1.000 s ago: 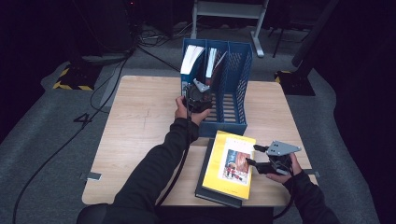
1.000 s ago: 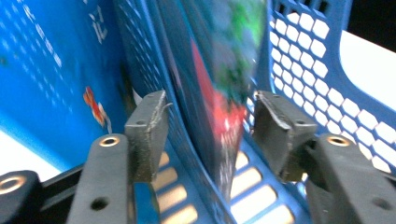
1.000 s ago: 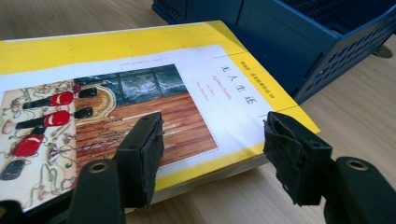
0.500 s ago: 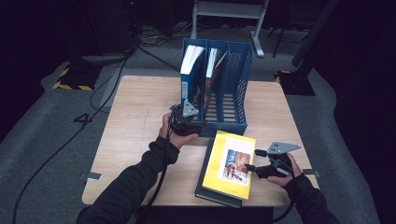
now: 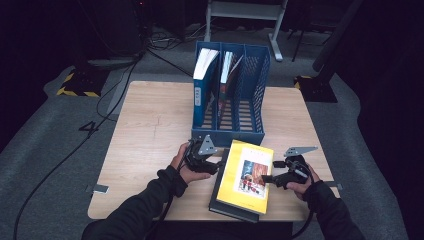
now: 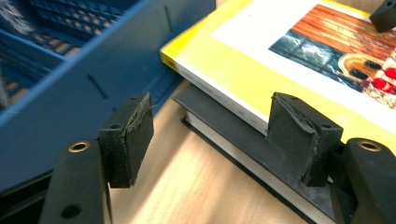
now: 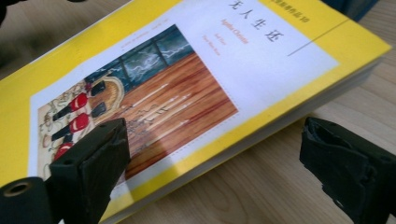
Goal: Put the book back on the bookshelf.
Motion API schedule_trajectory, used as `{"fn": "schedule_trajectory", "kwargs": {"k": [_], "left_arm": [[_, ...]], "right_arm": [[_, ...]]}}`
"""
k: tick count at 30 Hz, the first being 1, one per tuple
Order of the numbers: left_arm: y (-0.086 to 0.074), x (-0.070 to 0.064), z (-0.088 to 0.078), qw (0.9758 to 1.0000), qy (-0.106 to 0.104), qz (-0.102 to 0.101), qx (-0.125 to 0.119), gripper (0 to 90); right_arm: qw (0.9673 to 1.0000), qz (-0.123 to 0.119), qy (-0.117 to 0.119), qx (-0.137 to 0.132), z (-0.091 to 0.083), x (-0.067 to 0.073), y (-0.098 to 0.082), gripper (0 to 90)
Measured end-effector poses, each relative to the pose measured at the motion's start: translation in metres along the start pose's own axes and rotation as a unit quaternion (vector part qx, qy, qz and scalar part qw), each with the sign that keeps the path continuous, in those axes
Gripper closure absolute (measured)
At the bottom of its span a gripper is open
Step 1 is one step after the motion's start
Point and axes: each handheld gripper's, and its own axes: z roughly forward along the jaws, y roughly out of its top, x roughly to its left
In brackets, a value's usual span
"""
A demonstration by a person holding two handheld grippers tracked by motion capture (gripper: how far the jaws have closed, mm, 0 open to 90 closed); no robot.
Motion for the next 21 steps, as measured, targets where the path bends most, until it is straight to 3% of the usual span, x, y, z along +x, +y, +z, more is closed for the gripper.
{"fn": "schedule_trajectory", "kwargs": {"k": [2,8,11,14,16,21], "left_arm": [[-0.003,0.000,0.004,0.9999,-0.009,-0.007,0.010,32.2],[-0.008,0.001,0.015,0.9993,-0.024,-0.023,0.015,32.7],[-0.010,0.004,0.016,0.9985,-0.036,-0.038,0.017,32.6],[-0.011,0.005,0.018,0.9987,-0.030,-0.033,0.025,33.1],[-0.012,0.006,0.018,0.9984,-0.035,-0.038,0.024,33.8],[-0.013,0.008,0.019,0.9980,-0.043,-0.042,0.021,33.7]], "right_arm": [[0.9999,-0.013,0.004,0.003,0.002,0.004,0.000,7.4],[0.9983,-0.052,-0.026,0.004,-0.003,0.014,0.003,11.1],[0.9983,-0.051,-0.027,0.003,-0.006,0.014,0.004,13.6],[0.9990,-0.039,-0.021,0.006,-0.005,0.012,0.005,14.6],[0.9991,-0.041,-0.013,0.007,-0.006,0.012,0.004,19.0],[0.9982,-0.057,-0.008,0.018,-0.005,0.018,0.007,18.5]]}}
